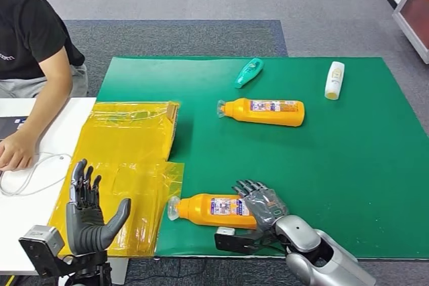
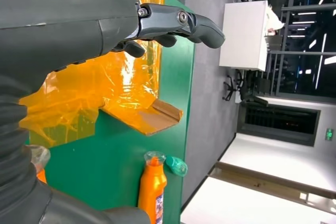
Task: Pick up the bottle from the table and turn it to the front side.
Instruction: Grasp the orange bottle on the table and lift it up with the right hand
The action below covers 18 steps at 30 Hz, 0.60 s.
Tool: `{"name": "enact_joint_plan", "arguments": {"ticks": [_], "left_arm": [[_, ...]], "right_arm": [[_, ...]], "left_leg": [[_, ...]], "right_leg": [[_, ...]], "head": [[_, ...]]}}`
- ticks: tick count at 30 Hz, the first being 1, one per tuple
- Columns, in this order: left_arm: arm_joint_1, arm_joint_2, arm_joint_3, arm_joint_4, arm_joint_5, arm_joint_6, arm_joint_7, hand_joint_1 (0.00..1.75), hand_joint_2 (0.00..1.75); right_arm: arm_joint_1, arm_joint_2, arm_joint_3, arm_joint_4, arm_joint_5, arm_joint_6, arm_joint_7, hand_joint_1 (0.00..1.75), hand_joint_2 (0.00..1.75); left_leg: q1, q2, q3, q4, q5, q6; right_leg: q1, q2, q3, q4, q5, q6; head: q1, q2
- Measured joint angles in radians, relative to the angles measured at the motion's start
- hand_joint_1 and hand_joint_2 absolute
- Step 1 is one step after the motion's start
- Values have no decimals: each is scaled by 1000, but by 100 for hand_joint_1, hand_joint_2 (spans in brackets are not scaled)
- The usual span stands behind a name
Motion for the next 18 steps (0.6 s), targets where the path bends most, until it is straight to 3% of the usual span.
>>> {"name": "enact_joint_plan", "arguments": {"ticks": [11,12,15,16,18], "left_arm": [[-1,0,0,0,4,0,0,0,175],[-1,0,0,0,6,0,0,0,175],[-2,0,0,0,11,0,0,0,175],[-3,1,0,0,12,-1,-1,0,175],[-6,2,0,0,16,-1,-2,0,175]], "right_arm": [[-7,6,0,12,-2,4,-16,4,175],[-8,7,0,13,-2,4,-16,19,175],[-12,8,0,19,-2,5,-23,146,175],[-13,8,0,21,-1,6,-27,175,175],[-16,10,1,26,0,7,-33,175,175]], "left_leg": [[0,0,1,0,0,-1],[0,0,1,0,0,-1],[0,1,1,0,0,-1],[1,1,1,0,1,-1],[1,1,1,0,1,-1]], "right_leg": [[0,1,0,0,1,-1],[0,1,0,0,1,-1],[0,2,0,0,1,-1],[0,2,0,0,1,-1],[1,2,0,0,2,-2]], "head": [[0,0],[0,0],[0,0],[0,0],[0,0]]}}
